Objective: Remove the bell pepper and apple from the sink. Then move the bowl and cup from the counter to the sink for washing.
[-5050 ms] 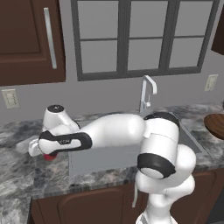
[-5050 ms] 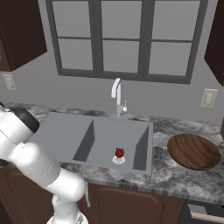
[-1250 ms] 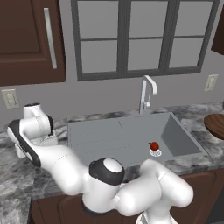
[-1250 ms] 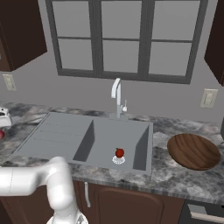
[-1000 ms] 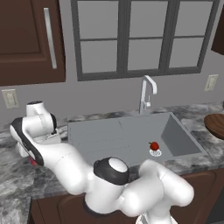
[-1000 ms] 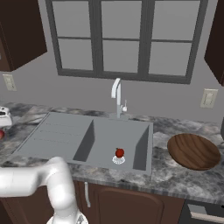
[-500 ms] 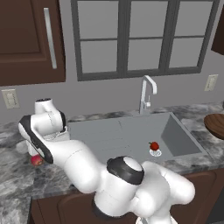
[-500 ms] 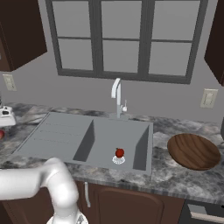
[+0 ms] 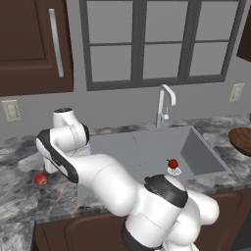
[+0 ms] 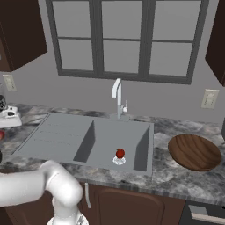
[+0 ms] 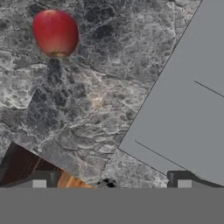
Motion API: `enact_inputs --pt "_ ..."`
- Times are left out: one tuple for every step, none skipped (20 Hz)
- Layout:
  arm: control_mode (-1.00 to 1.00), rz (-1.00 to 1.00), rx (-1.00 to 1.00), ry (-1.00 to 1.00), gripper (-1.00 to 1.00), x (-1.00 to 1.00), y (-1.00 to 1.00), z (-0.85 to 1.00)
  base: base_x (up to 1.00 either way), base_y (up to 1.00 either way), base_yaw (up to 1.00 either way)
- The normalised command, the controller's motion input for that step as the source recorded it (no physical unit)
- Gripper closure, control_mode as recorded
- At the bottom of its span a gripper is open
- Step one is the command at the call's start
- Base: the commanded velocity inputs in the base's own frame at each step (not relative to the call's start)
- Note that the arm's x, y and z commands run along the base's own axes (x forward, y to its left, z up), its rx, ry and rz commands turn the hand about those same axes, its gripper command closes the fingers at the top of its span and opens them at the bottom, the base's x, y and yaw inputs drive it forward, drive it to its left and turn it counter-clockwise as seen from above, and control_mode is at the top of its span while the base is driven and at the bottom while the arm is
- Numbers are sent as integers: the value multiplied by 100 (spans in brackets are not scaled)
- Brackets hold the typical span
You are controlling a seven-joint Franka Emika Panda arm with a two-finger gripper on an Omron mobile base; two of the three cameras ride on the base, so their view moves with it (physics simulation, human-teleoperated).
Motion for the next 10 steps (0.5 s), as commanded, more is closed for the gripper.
enact_inputs --pt "-100 0 7 -7 -100 -15 -49 6 0 0 0" --pt "-100 1 10 -7 -100 -15 -51 4 0 0 0" --pt "-100 1 13 -6 -100 -16 -52 3 0 0 0" --pt "-100 1 16 -7 -100 -18 -52 2 0 0 0" --pt "-100 1 16 -6 -100 -16 -53 2 0 0 0" --pt "-100 1 17 -5 -100 -16 -53 1 0 0 0" --pt "-100 1 16 -6 -100 -16 -53 2 0 0 0" --pt "-100 1 16 -6 -100 -15 -53 3 0 0 0" --pt "-100 0 15 -7 -100 -14 -52 3 0 0 0" --pt "-100 0 13 -8 -100 -14 -52 6 0 0 0"
